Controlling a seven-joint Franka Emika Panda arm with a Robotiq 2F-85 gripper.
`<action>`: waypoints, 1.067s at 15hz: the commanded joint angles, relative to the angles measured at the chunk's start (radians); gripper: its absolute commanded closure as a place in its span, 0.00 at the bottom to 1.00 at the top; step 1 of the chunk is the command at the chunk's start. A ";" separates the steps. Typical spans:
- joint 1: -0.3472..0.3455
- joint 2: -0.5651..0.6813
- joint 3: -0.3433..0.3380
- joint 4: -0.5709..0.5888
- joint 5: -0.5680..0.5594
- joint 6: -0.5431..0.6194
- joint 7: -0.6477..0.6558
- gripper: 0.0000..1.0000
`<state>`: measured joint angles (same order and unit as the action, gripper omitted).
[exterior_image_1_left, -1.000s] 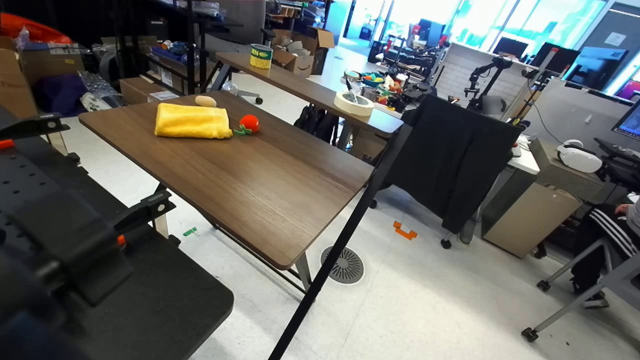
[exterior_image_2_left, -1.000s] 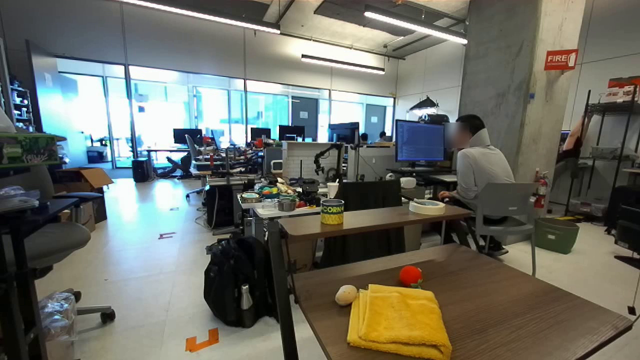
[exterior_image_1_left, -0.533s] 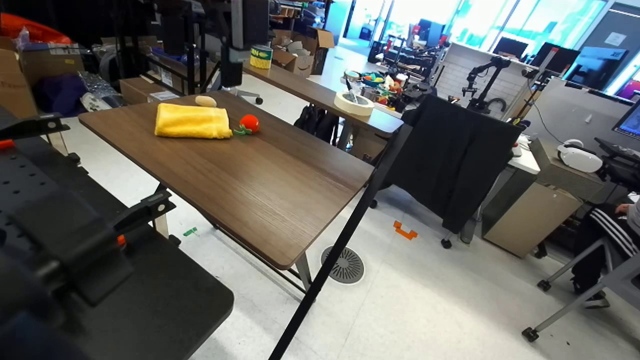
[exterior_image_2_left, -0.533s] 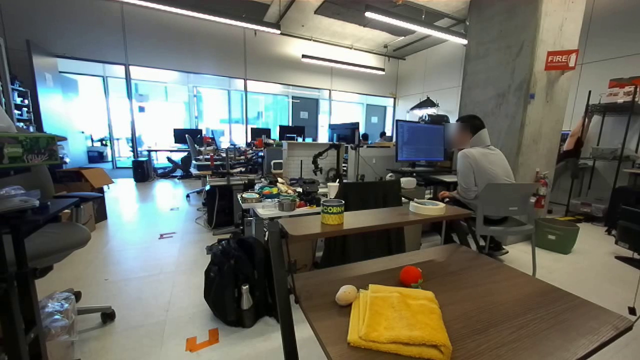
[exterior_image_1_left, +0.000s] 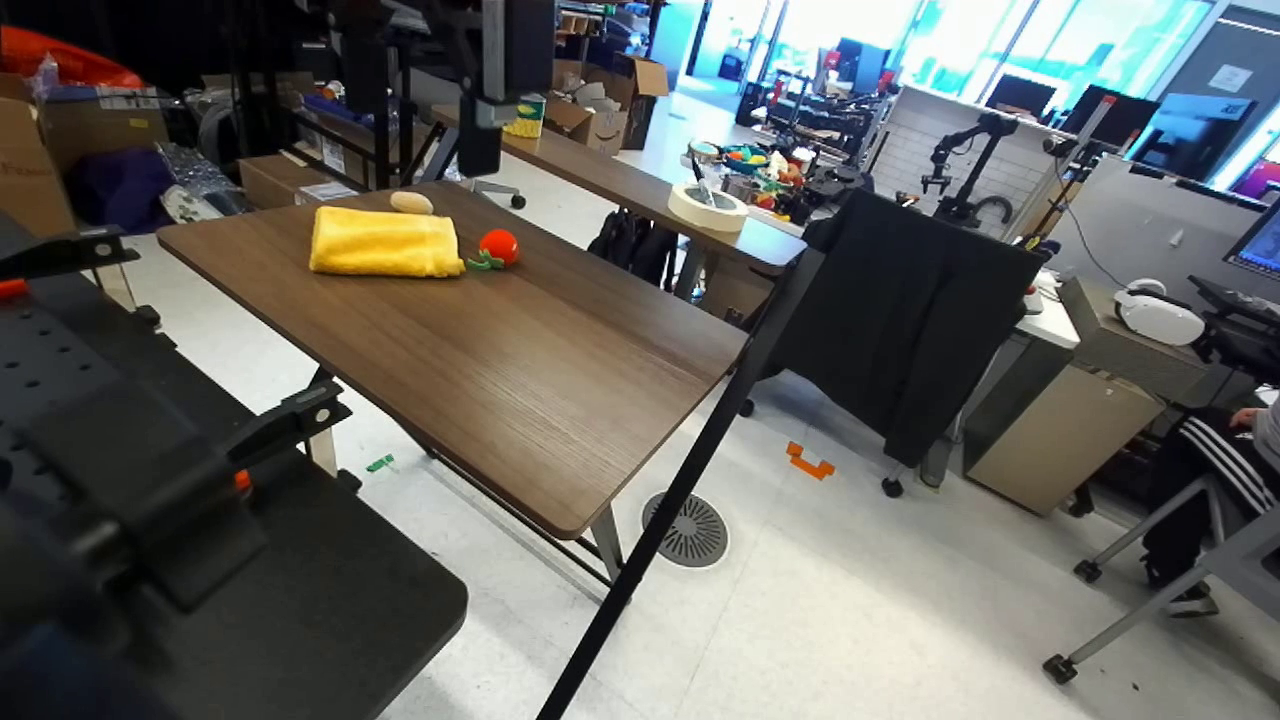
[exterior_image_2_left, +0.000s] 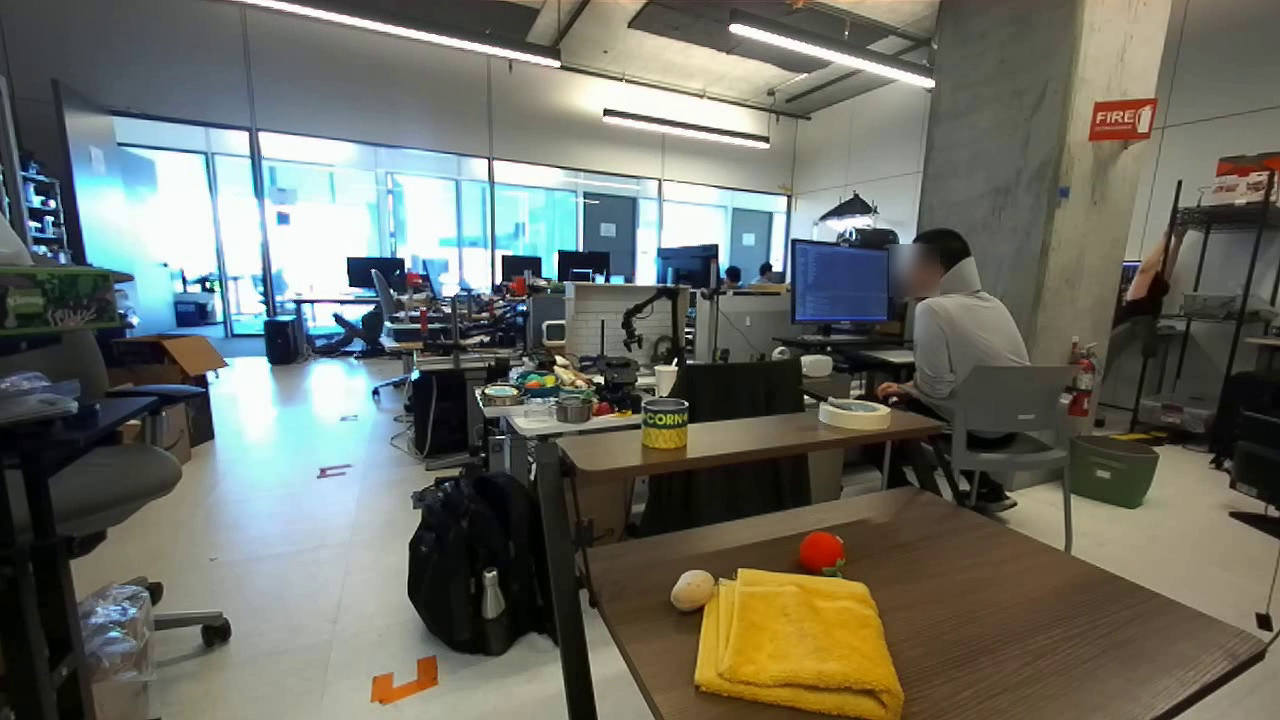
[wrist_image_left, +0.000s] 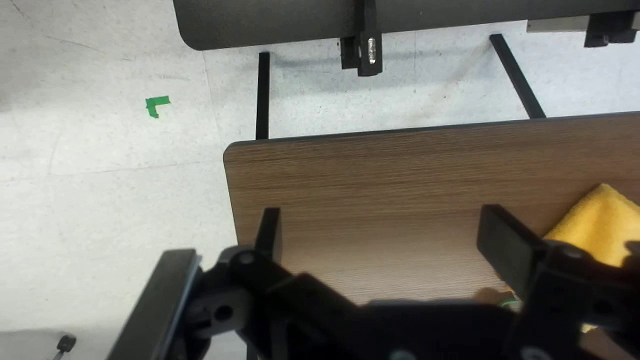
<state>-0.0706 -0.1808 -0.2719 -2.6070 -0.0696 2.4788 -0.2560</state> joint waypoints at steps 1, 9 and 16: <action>-0.029 0.001 0.031 0.000 0.009 -0.002 -0.005 0.00; -0.021 0.020 0.031 0.033 0.042 -0.035 -0.017 0.00; 0.055 0.275 0.188 0.383 0.118 -0.110 0.175 0.00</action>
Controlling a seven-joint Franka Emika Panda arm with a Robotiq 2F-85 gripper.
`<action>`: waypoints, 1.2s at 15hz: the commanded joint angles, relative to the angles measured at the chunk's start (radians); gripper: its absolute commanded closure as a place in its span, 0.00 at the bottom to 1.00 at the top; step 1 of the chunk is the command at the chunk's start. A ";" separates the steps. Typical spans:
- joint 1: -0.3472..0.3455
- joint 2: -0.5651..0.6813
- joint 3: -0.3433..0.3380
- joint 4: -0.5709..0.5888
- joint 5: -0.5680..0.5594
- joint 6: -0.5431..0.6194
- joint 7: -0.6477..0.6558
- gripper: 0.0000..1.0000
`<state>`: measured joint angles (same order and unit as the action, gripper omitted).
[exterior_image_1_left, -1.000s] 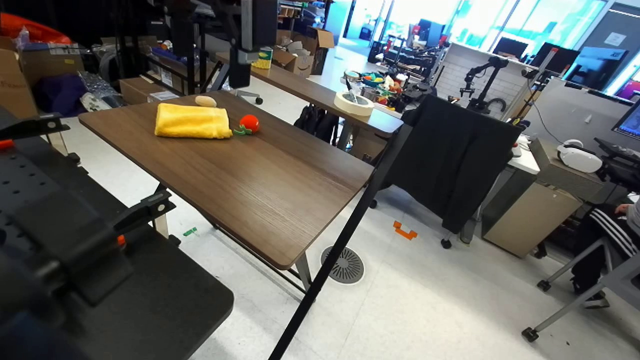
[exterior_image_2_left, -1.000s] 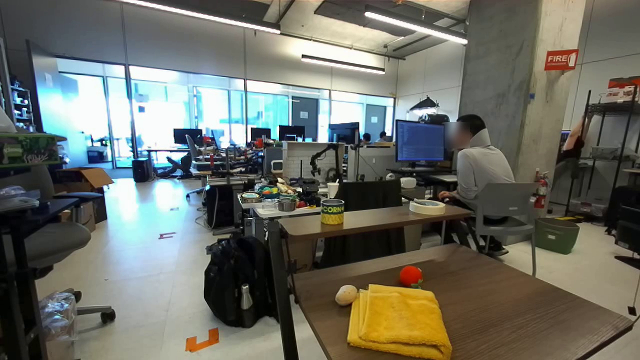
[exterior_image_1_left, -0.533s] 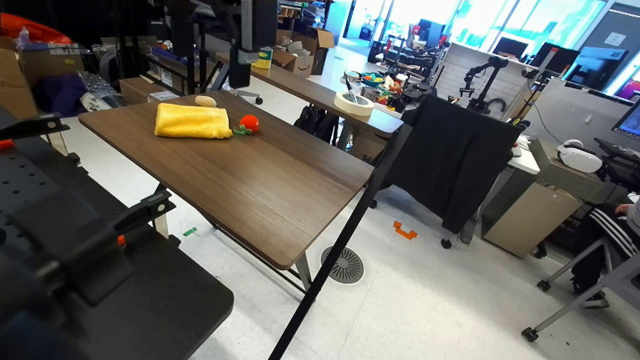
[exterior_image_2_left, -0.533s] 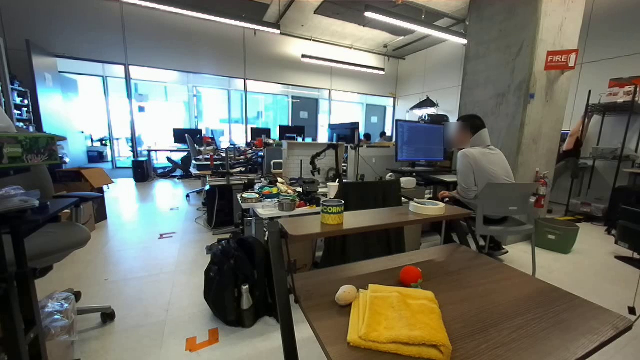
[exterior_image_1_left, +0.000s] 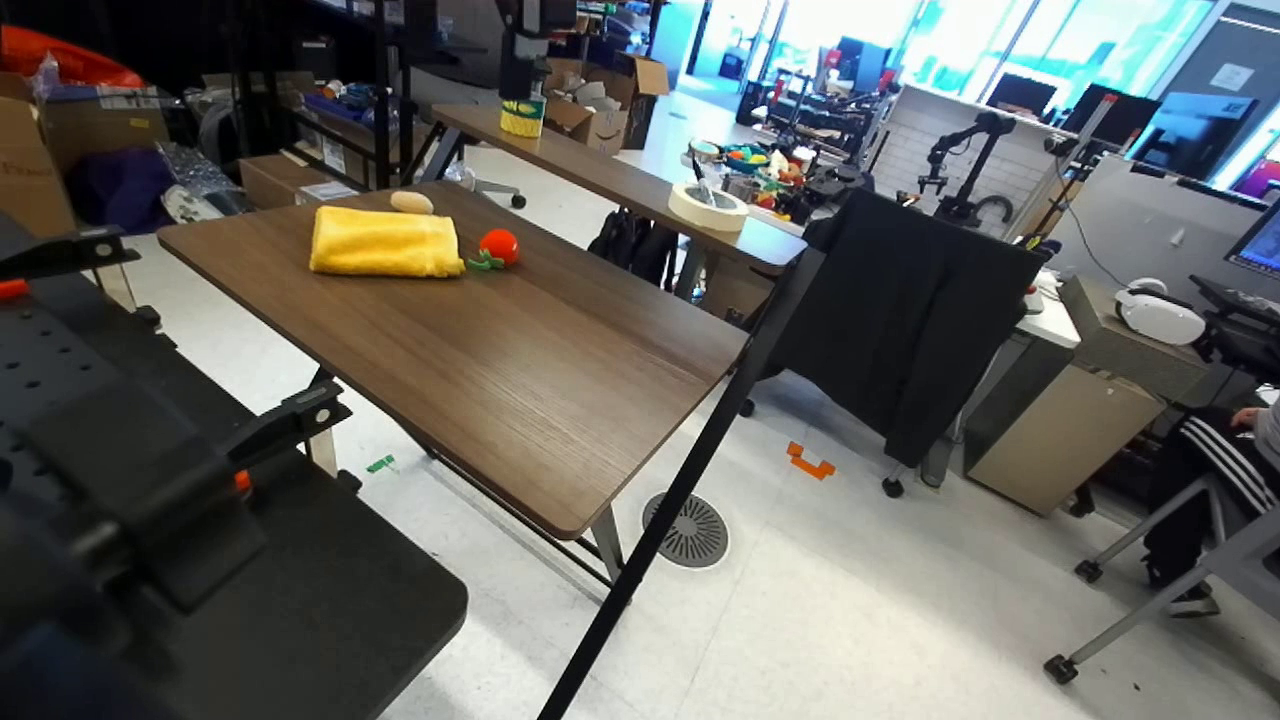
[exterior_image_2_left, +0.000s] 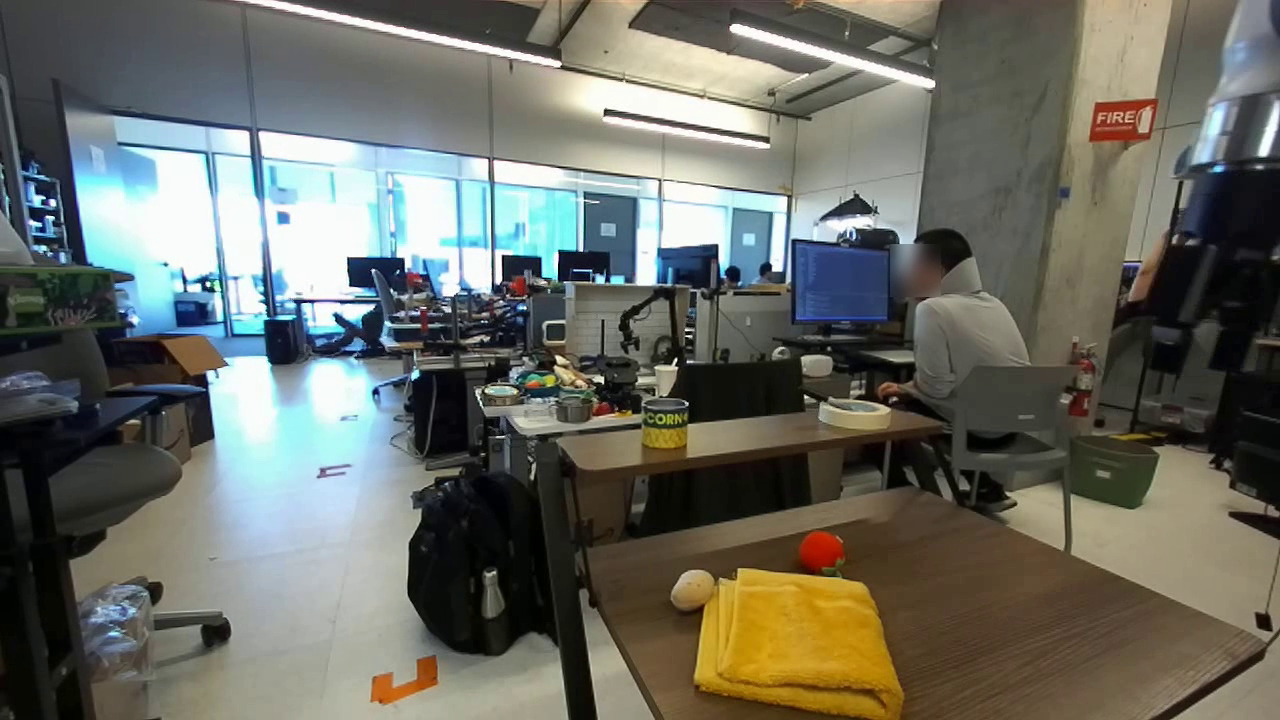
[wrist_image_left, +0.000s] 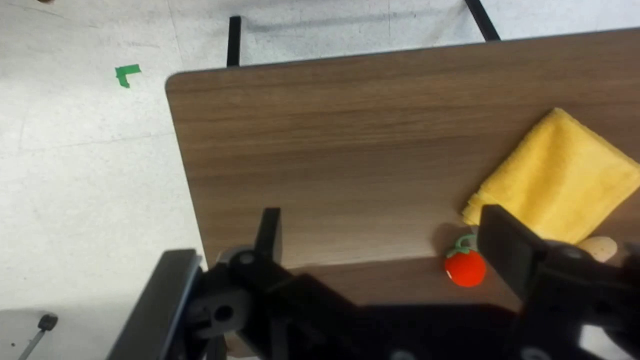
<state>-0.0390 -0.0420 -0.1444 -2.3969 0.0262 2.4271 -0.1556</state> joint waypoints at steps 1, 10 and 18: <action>0.036 0.182 0.085 0.226 0.004 -0.068 0.111 0.00; 0.162 0.482 0.196 0.510 -0.043 -0.140 0.247 0.00; 0.190 0.608 0.195 0.629 -0.036 -0.162 0.292 0.00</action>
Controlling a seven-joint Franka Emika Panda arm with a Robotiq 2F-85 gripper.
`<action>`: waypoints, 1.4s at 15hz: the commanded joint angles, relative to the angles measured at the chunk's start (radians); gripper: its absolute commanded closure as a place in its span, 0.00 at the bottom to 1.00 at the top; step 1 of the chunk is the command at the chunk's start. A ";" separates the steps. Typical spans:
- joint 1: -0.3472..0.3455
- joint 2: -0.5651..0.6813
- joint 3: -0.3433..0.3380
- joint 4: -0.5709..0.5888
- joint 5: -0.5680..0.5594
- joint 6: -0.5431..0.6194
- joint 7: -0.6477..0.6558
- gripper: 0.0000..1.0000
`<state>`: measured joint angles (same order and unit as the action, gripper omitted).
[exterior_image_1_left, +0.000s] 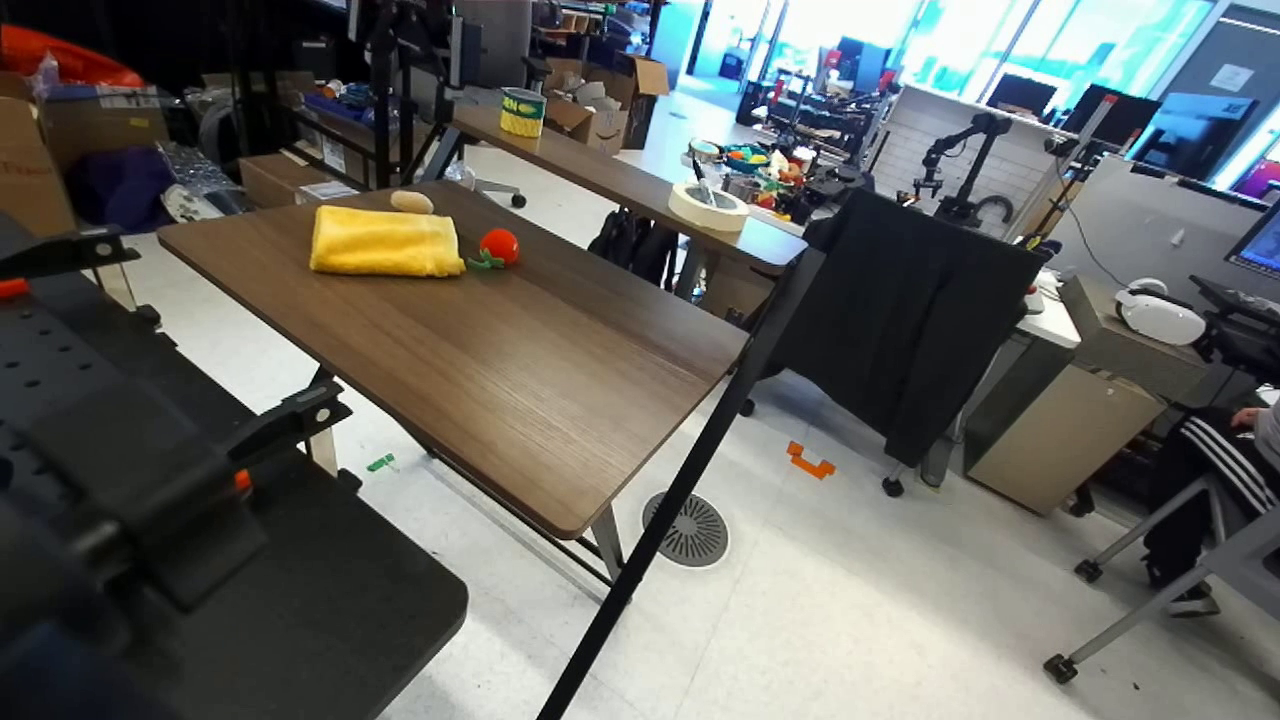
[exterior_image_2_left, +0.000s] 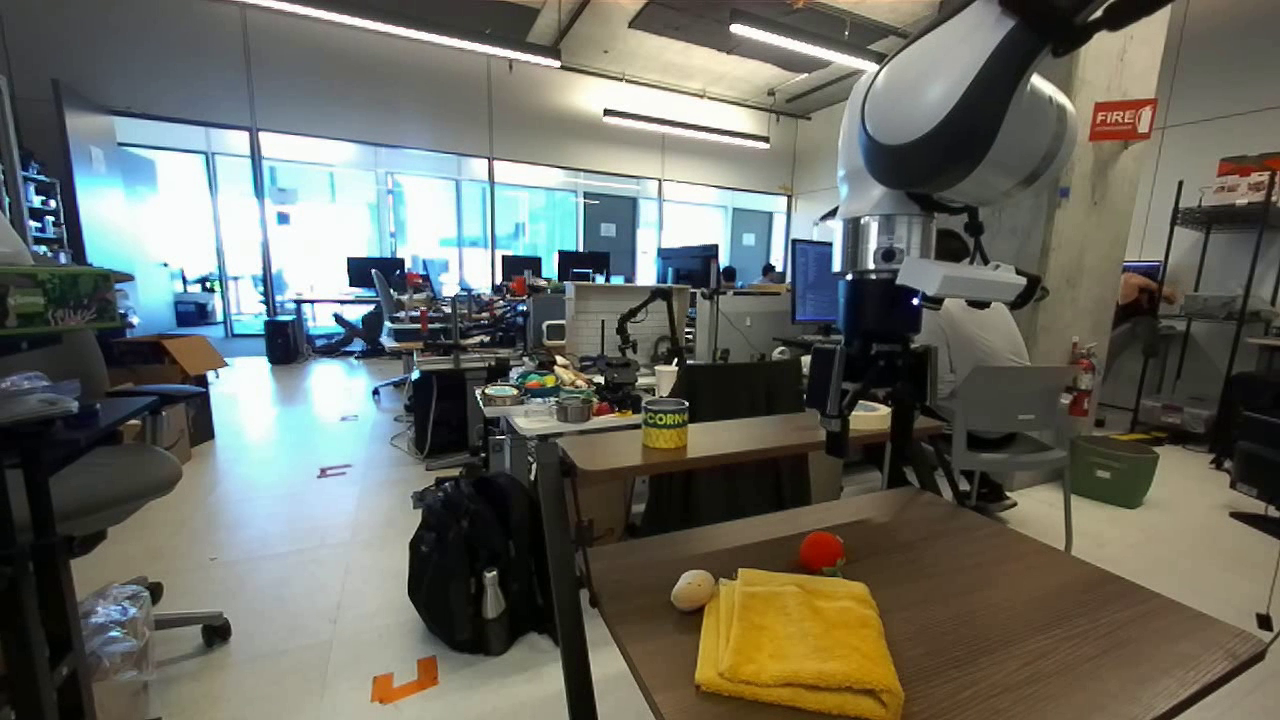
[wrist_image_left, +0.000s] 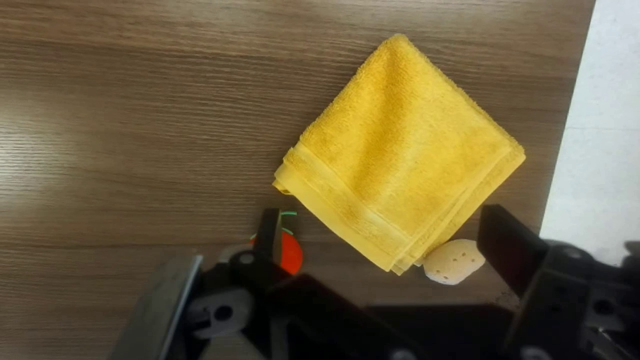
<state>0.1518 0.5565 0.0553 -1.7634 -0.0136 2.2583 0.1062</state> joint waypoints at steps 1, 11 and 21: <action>0.009 0.019 -0.008 0.007 -0.002 0.006 0.049 0.00; 0.118 0.370 -0.059 0.360 -0.114 -0.033 0.147 0.00; 0.136 0.497 -0.038 0.420 -0.119 -0.064 0.087 0.00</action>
<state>0.2861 1.0489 0.0186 -1.3504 -0.1335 2.1978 0.1932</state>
